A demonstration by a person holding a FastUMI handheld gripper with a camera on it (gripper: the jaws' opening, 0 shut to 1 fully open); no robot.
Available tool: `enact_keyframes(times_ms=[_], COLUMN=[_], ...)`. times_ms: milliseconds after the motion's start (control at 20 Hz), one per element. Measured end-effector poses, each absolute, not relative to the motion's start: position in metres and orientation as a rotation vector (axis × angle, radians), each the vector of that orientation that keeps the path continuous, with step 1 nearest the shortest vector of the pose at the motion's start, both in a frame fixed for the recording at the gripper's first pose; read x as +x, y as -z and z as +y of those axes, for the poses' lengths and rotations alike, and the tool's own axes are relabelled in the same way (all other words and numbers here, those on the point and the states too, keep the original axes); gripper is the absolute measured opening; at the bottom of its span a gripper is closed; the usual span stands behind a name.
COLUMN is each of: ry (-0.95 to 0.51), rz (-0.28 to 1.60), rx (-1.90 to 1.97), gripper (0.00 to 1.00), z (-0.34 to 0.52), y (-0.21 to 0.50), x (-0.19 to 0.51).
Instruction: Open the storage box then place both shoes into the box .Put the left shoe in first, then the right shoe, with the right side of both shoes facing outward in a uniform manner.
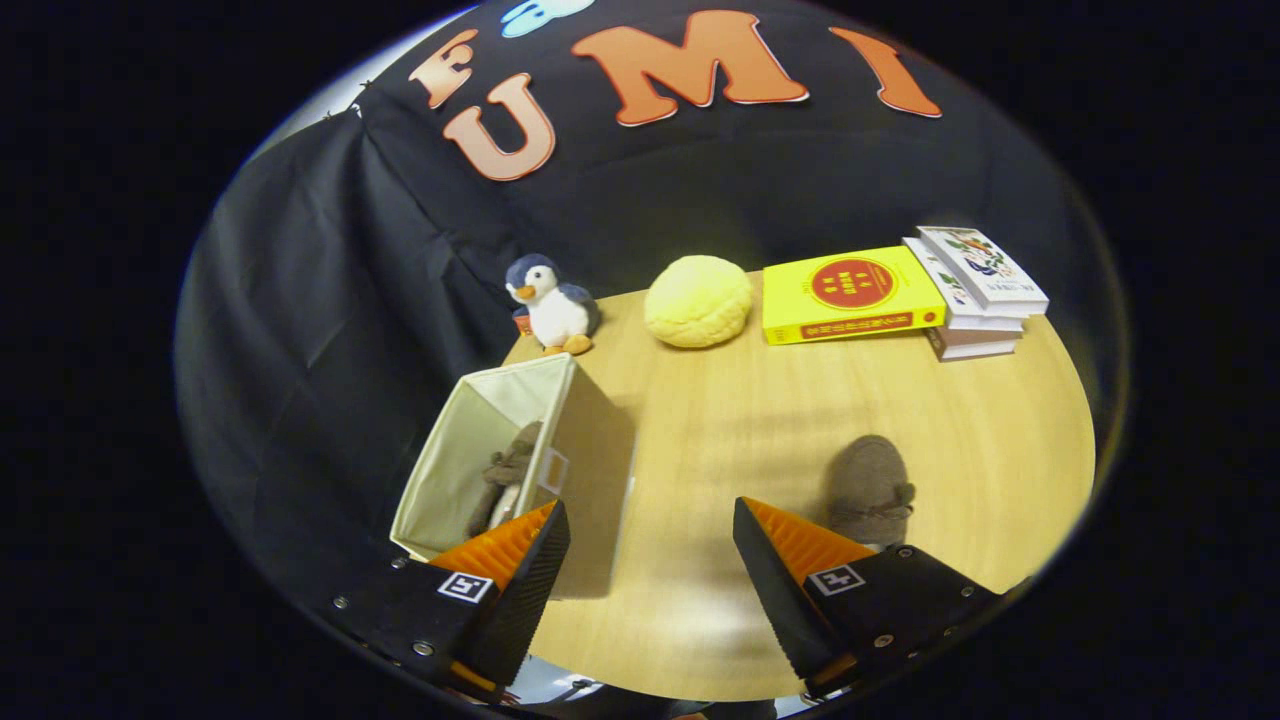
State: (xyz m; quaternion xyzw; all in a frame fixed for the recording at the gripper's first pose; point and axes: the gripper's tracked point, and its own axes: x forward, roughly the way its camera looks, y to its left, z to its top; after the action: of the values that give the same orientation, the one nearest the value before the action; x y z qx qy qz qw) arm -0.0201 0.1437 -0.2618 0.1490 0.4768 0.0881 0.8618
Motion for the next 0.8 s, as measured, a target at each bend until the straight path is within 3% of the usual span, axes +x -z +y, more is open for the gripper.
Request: enact_keyframes(times_ms=[400, 800], ry=[-0.046, -0.024], rz=[1.087, 1.184], rx=[0.239, 0.202], gripper=[0.99, 0.98], z=[0.051, 0.015], y=[0.319, 0.377], x=[-0.058, -0.078])
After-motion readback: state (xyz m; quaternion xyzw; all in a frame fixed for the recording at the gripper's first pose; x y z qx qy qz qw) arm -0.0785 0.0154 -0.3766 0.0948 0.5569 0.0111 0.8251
